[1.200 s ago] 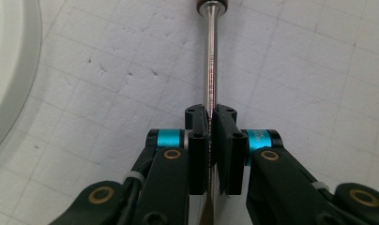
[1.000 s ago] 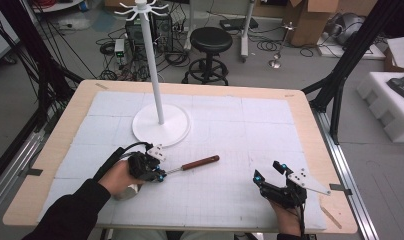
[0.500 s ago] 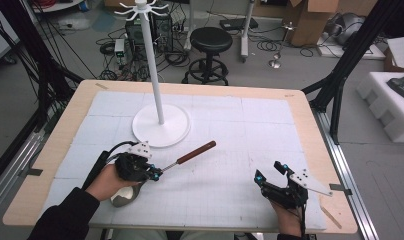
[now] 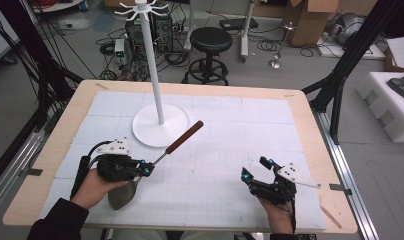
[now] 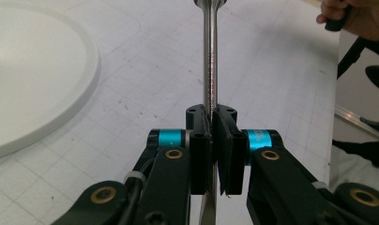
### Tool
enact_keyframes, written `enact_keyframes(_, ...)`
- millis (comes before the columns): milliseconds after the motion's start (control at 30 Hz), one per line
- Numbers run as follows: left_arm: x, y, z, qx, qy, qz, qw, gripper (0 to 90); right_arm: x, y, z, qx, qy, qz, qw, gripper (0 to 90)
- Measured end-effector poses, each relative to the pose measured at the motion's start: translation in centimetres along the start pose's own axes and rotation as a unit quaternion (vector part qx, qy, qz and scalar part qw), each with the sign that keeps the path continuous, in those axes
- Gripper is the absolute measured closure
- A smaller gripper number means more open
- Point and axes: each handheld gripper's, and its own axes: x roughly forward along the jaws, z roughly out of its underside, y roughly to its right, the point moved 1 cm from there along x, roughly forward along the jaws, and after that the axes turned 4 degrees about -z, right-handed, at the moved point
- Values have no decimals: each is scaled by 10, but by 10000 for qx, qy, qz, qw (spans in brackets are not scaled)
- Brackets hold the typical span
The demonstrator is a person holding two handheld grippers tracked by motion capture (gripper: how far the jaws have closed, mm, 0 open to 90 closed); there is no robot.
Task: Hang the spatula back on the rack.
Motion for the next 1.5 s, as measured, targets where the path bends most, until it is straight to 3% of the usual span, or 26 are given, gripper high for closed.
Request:
enact_keyframes(167,-4,9,-3,-6,403,11,9992,841,24,-26,-17,-242,-30,-565,9981,185)
enact_keyframes(267,-8,14,-5,8,655,-71,9978,841,39,-39,-31,-281,70,-954,9950,185)
enact_keyframes(400,-11,22,-7,68,991,-57,9950,841,55,-56,-50,-247,149,-1574,9871,186)
enact_keyframes(600,-7,33,-10,142,1136,74,9934,841,73,-80,-78,-365,185,-2115,9765,186)
enact_keyframes(800,-1,41,-14,296,1106,164,9933,841,86,-95,-104,-377,190,-2382,9703,186)
enact_keyframes(967,2,47,-16,261,1150,212,9928,841,94,-104,-119,-274,209,-2549,9663,193)
enact_keyframes(1100,1,49,-17,244,1228,199,9919,841,94,-109,-133,-232,319,-2509,9672,203)
enact_keyframes(1233,-1,52,-21,185,1278,203,9914,841,94,-114,-144,-218,305,-2560,9660,281)
enact_keyframes(1500,-3,61,-31,338,1334,134,9904,841,90,-120,-162,-244,354,-2677,9625,534)
